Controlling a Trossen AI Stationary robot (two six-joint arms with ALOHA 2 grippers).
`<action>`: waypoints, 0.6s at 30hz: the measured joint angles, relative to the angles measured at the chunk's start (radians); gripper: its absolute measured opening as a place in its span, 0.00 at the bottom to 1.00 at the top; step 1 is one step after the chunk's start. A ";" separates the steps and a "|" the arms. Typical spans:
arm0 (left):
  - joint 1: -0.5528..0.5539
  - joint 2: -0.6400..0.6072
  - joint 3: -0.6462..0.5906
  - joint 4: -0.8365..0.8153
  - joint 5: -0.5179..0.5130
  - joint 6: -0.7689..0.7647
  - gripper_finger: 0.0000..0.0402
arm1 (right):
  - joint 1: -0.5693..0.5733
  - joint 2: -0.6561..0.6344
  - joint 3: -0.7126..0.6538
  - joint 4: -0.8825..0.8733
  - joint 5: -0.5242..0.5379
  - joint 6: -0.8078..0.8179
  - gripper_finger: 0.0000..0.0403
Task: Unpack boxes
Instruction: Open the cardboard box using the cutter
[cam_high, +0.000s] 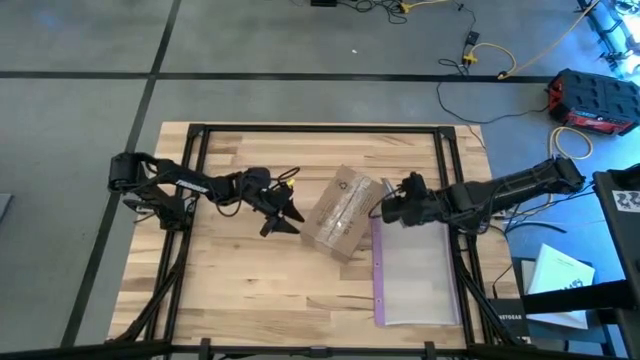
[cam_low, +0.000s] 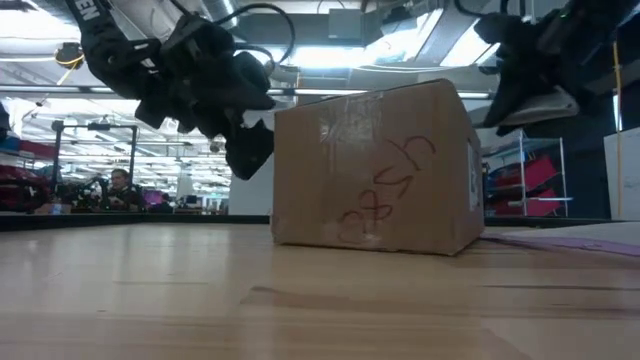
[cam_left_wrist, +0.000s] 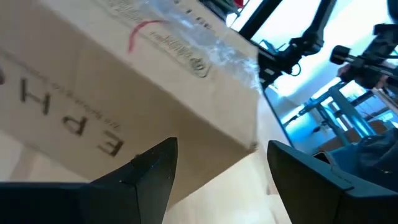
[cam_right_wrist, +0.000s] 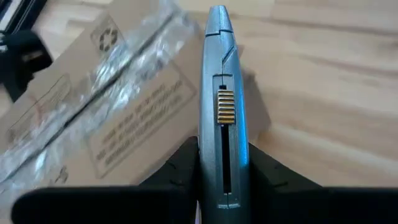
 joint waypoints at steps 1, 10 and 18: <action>-0.002 0.000 0.000 0.009 0.000 0.000 0.59 | -0.012 0.000 0.000 0.009 0.001 -0.019 0.15; -0.002 0.000 0.000 0.011 0.022 0.012 0.59 | -0.012 -0.016 0.052 0.292 -0.195 -0.223 0.15; -0.007 0.000 0.000 0.011 0.034 0.042 0.59 | 0.101 0.109 0.142 0.354 -0.485 -0.225 0.15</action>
